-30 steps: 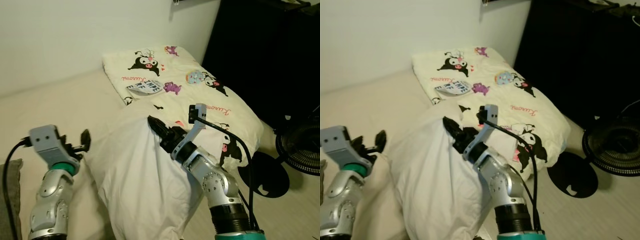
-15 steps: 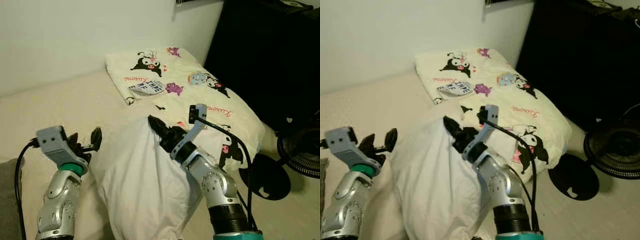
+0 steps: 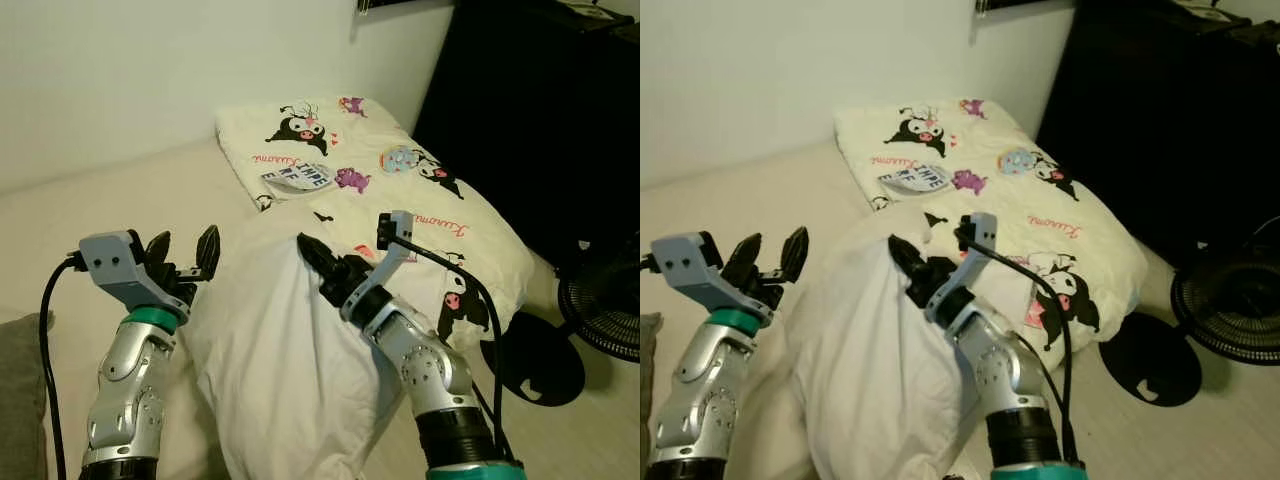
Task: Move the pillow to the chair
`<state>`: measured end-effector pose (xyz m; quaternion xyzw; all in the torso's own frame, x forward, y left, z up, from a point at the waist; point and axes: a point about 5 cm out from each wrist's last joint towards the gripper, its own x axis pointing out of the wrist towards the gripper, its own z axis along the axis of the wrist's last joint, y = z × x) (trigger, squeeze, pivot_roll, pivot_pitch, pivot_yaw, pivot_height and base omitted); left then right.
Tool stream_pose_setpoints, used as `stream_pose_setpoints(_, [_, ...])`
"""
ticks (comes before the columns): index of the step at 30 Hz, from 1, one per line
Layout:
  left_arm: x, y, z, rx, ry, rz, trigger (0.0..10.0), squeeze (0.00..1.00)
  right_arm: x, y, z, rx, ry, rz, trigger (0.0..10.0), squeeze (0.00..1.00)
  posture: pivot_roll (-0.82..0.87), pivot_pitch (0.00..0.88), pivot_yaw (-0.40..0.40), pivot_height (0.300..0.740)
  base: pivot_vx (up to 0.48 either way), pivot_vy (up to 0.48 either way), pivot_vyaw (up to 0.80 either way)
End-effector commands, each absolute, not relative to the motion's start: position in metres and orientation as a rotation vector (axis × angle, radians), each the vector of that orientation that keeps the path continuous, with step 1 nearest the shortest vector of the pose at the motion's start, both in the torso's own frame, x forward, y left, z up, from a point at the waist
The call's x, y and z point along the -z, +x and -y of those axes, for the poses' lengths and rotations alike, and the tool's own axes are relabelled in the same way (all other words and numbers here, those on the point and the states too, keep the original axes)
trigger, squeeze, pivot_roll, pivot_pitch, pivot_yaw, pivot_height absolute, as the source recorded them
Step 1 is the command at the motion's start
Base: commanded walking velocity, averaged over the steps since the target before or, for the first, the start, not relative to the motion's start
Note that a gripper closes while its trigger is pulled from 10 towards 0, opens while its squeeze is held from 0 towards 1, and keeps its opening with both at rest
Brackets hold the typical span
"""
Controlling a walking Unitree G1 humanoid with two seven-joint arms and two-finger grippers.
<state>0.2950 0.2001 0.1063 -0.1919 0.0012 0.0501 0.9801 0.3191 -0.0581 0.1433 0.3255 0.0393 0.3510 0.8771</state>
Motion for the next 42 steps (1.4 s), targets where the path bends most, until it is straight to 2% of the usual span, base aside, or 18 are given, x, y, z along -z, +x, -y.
stream_pose_setpoints(1, [-0.072,0.282,-0.212,-0.219,-0.452,-0.16,10.0,1.0,-0.154,0.322,0.054,-0.758,0.677,-0.031,10.0,0.0,0.07,0.0,0.056,0.74,0.0,0.0,0.0])
stream_pose_setpoints(2, [-0.062,0.276,-0.218,-0.279,-0.544,-0.174,9.7,1.0,-0.154,0.322,0.055,-0.757,0.677,-0.031,10.0,0.0,0.06,0.0,0.052,0.74,0.0,0.0,0.0])
stream_pose_setpoints(3, [-0.059,0.272,-0.222,-0.305,-0.608,-0.153,0.0,0.47,-0.155,0.322,0.055,-0.759,0.677,-0.031,10.0,0.0,0.06,0.0,0.046,0.74,0.0,0.0,0.0])
stream_pose_setpoints(4, [-0.059,0.27,-0.223,-0.305,-0.632,-0.127,0.0,0.0,-0.155,0.323,0.055,-0.761,0.677,-0.031,10.0,0.0,0.06,0.0,0.043,0.74,0.0,0.0,0.0])
stream_pose_setpoints(16, [-0.065,0.27,-0.225,-0.301,-0.561,-0.083,0.0,0.0,-0.158,0.325,0.053,-0.78,0.672,-0.032,10.0,0.0,0.07,0.0,0.034,0.74,0.0,0.0,0.0])
stream_pose_setpoints(17, [-0.064,0.27,-0.226,-0.315,-0.532,-0.099,2.0,0.0,-0.158,0.325,0.052,-0.781,0.673,-0.033,10.0,0.0,0.07,0.0,0.035,0.74,0.0,0.0,0.0])
stream_pose_setpoints(18, [-0.064,0.27,-0.226,-0.315,-0.532,-0.099,2.0,0.0,-0.158,0.325,0.052,-0.781,0.673,-0.033,10.0,0.0,0.07,0.0,0.035,0.74,0.0,0.0,0.0])
stream_pose_setpoints(19, [-0.061,0.27,-0.226,-0.326,-0.511,-0.12,5.0,0.0,-0.158,0.325,0.052,-0.782,0.673,-0.033,10.0,0.0,0.07,0.0,0.035,0.74,0.0,0.0,0.0])
stream_pose_setpoints(20, [-0.061,0.27,-0.226,-0.326,-0.511,-0.12,5.0,0.0,-0.158,0.325,0.052,-0.782,0.673,-0.033,10.0,0.0,0.07,0.0,0.035,0.74,0.0,0.0,0.0])
stream_pose_setpoints(21, [-0.059,0.27,-0.226,-0.329,-0.519,-0.122,10.0,1.0,-0.158,0.325,0.051,-0.784,0.675,-0.033,10.0,0.0,0.06,0.0,0.035,0.74,0.0,0.0,0.0])
stream_pose_setpoints(25, [-0.045,0.271,-0.217,-0.319,-0.701,-0.135,10.0,1.0,-0.155,0.325,0.052,-0.785,0.68,-0.041,10.0,0.0,0.06,0.0,0.034,0.74,0.0,0.0,0.0])
stream_pose_setpoints(26, [-0.045,0.271,-0.217,-0.319,-0.701,-0.135,10.0,1.0,-0.155,0.325,0.052,-0.785,0.68,-0.041,10.0,0.0,0.06,0.0,0.034,0.74,0.0,0.0,0.0])
stream_pose_setpoints(27, [-0.037,0.274,-0.204,-0.199,-0.873,-0.129,10.0,1.0,-0.154,0.326,0.054,-0.781,0.687,-0.046,10.0,0.0,0.07,0.0,0.015,0.74,0.0,0.0,0.0])
stream_pose_setpoints(30, [-0.013,0.271,-0.192,-0.13,-0.98,-0.223,10.0,1.0,-0.153,0.328,0.054,-0.773,0.708,-0.058,10.0,0.0,0.05,0.0,0.01,0.74,0.0,0.0,0.0])
stream_pose_setpoints(33, [0.012,0.26,-0.193,-0.22,-0.938,-0.356,10.0,1.0,-0.149,0.329,0.053,-0.763,0.705,-0.084,10.0,0.0,0.02,0.012,0.004,0.74,0.0,0.0,0.0])
stream_pose_setpoints(35, [0.015,0.258,-0.197,-0.27,-0.93,-0.352,10.0,1.0,-0.14,0.332,0.055,-0.738,0.662,-0.119,10.0,0.0,0.02,0.012,0.004,0.74,0.0,0.0,0.0])
stream_pose_setpoints(40, [0.006,0.264,-0.195,-0.229,-0.947,-0.299,10.0,1.0,-0.113,0.335,0.064,-0.668,0.561,-0.212,10.0,0.0,0.03,0.031,-0.003,0.74,0.0,0.0,0.0])
stream_pose_setpoints(42, [0.0,0.269,-0.19,-0.14,-0.866,-0.301,10.0,1.0,-0.095,0.336,0.071,-0.608,0.495,-0.271,10.0,0.0,0.03,0.031,-0.003,0.74,0.0,0.0,0.0])
